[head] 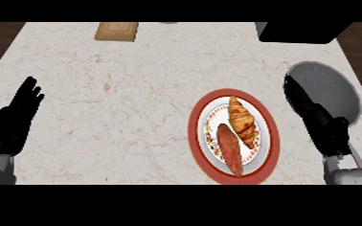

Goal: Pick the sweet potato from the plate and place it in the pan

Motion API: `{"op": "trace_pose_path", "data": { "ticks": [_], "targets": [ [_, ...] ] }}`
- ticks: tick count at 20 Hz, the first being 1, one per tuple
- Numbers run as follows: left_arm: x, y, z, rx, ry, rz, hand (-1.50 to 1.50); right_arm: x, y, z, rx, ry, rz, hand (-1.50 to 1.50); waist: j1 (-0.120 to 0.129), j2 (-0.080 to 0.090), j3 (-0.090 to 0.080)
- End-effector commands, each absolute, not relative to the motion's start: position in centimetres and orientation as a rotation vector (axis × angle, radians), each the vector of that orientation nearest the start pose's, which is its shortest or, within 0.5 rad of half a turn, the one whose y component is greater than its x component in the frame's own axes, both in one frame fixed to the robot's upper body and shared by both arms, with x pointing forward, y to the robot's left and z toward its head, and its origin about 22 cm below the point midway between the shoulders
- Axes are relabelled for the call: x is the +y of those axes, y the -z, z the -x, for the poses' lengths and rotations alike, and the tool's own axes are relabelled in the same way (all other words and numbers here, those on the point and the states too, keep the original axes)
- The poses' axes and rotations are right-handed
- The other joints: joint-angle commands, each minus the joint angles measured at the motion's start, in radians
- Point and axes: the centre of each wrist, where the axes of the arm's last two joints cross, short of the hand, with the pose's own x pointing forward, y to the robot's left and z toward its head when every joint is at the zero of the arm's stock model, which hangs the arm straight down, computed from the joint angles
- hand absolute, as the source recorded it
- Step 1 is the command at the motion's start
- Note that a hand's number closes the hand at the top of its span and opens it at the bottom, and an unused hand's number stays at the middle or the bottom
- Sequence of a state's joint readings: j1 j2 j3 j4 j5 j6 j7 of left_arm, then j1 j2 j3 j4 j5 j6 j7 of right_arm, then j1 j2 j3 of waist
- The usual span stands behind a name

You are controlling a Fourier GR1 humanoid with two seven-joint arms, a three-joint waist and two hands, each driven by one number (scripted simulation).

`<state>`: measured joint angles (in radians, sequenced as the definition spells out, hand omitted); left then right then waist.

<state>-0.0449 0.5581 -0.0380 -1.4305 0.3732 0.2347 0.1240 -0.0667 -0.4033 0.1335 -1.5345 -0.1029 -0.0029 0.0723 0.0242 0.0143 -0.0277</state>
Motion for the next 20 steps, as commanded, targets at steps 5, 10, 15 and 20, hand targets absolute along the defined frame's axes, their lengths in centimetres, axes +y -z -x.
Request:
{"op": "trace_pose_path", "data": {
  "ticks": [5,10,15,20],
  "targets": [
    [26.8,-5.4,-27.1,-1.672,0.100,-0.033,0.00,-21.0,-6.4,-28.7,-1.683,-0.468,-0.618,1.50,0.023,-0.009,0.034],
    [21.3,-3.2,-26.1,-1.716,0.131,0.067,0.00,-31.1,-3.9,-29.8,-1.650,-0.471,-0.468,-1.50,-0.018,-0.006,0.030],
    [20.5,-0.3,-24.1,-1.707,0.139,0.064,0.00,-34.8,-5.3,-30.0,-1.683,-0.740,-0.466,-1.50,-0.015,-0.012,0.029],
    [20.2,-1.8,-24.2,-1.692,0.135,0.056,0.00,-33.4,-7.1,-33.3,-1.683,-0.915,-0.420,-1.50,-0.011,-0.012,0.028]
  ]
}}
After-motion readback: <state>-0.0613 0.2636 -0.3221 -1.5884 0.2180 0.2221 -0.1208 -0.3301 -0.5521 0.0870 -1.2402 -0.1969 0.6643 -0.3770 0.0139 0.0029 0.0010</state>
